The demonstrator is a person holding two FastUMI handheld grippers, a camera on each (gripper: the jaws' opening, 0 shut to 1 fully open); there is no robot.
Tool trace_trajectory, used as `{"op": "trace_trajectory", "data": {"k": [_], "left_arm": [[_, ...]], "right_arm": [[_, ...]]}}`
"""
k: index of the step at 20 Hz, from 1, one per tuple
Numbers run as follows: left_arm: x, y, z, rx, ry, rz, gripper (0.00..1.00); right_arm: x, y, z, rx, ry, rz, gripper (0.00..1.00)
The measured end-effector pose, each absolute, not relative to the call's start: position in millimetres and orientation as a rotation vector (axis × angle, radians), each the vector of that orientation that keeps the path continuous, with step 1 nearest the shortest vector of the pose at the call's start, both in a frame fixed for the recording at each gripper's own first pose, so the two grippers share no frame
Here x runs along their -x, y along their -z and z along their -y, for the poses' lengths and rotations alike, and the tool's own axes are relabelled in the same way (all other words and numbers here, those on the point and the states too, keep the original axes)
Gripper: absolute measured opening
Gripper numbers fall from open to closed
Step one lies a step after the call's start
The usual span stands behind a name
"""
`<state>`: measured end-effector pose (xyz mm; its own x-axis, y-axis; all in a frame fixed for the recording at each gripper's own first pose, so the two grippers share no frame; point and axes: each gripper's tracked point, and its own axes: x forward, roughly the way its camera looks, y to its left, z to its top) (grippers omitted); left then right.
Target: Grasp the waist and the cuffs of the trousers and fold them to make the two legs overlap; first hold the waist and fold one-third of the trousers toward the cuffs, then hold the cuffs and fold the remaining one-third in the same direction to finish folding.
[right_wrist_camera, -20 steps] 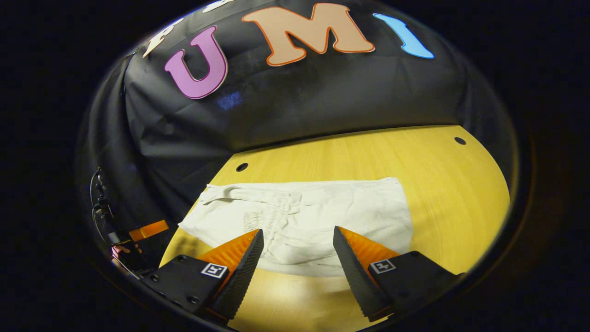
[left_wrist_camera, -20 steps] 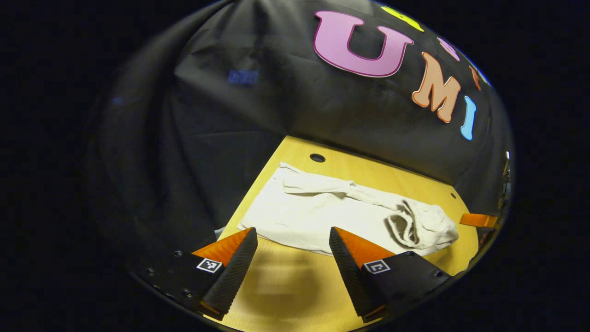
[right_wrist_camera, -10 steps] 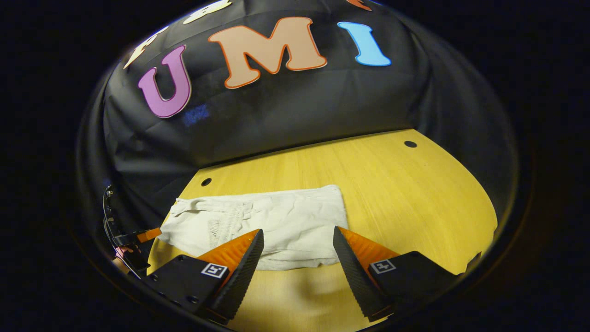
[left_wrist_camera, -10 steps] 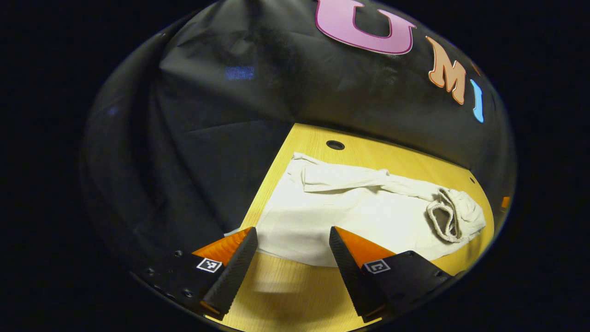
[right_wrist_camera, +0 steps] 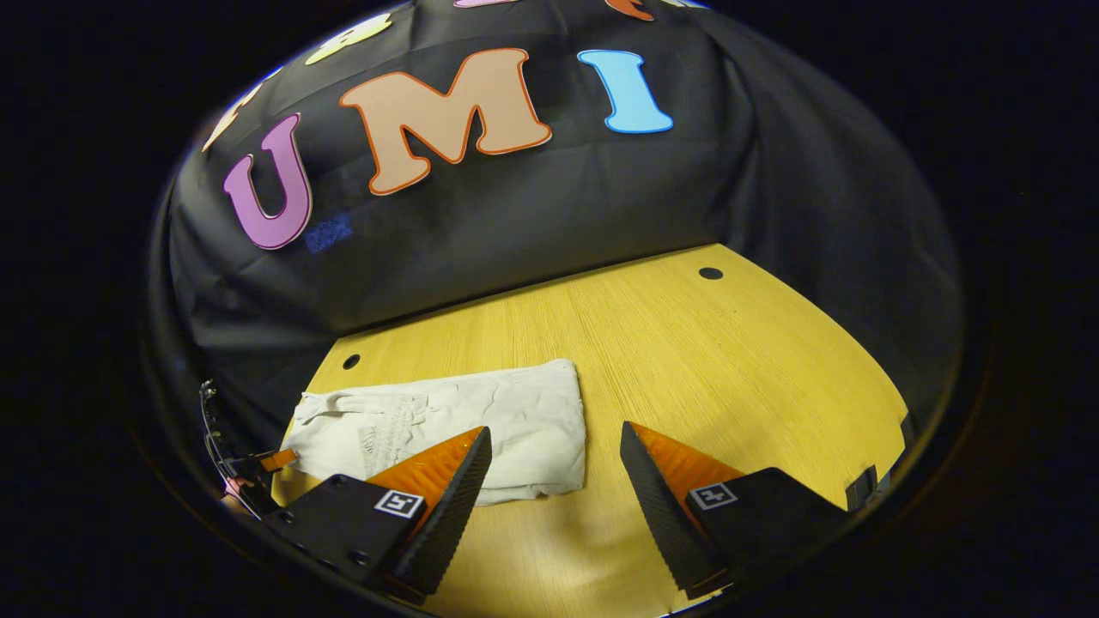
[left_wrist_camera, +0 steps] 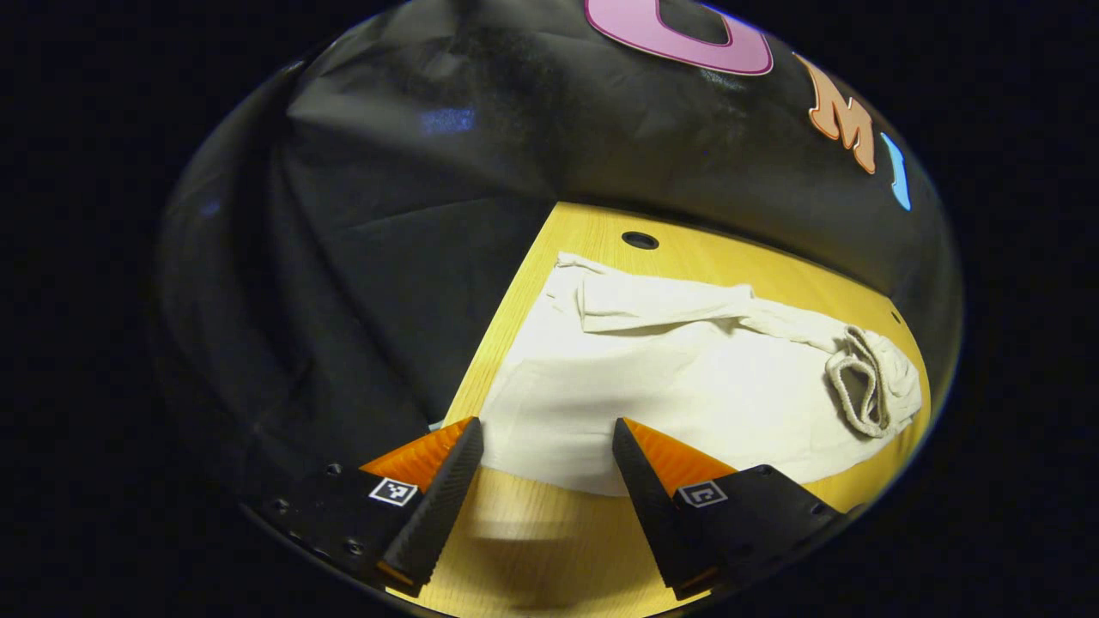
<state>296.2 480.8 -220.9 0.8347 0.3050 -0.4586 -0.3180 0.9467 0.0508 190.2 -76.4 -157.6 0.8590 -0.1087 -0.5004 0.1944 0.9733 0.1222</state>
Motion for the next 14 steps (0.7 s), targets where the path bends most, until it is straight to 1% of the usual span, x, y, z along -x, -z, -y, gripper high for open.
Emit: {"op": "trace_trajectory", "data": {"k": [6, 9, 10, 11, 12, 13, 14], "left_arm": [[-298.7, 225.1, -483.6, -0.02, -0.349, -0.473, 0.94], [-300.6, 223.6, -480.2, -0.016, -0.352, -0.465, 0.9], [-302.2, 224.0, -477.9, -0.021, -0.343, -0.468, 0.83], [-303.9, 224.0, -475.1, -0.023, -0.329, -0.472, 0.81], [-305.7, 224.4, -469.6, -0.021, -0.312, -0.477, 0.72], [-308.3, 224.3, -464.6, -0.022, -0.292, -0.478, 0.61], [-308.8, 225.1, -464.1, -0.019, -0.288, -0.482, 0.44]], "right_arm": [[-190.8, 165.1, 72.3, -0.15, 0.154, -0.533, 0.96], [-189.2, 167.8, 73.3, -0.142, 0.154, -0.541, 0.96], [-188.4, 167.9, 74.3, -0.141, 0.155, -0.54, 0.91], [-188.2, 167.5, 75.0, -0.139, 0.155, -0.541, 0.91], [-186.9, 168.0, 76.0, -0.137, 0.155, -0.541, 0.91], [-186.7, 167.4, 77.3, -0.136, 0.157, -0.541, 0.96], [-185.5, 166.9, 77.4, -0.137, 0.158, -0.539, 0.96]]}}
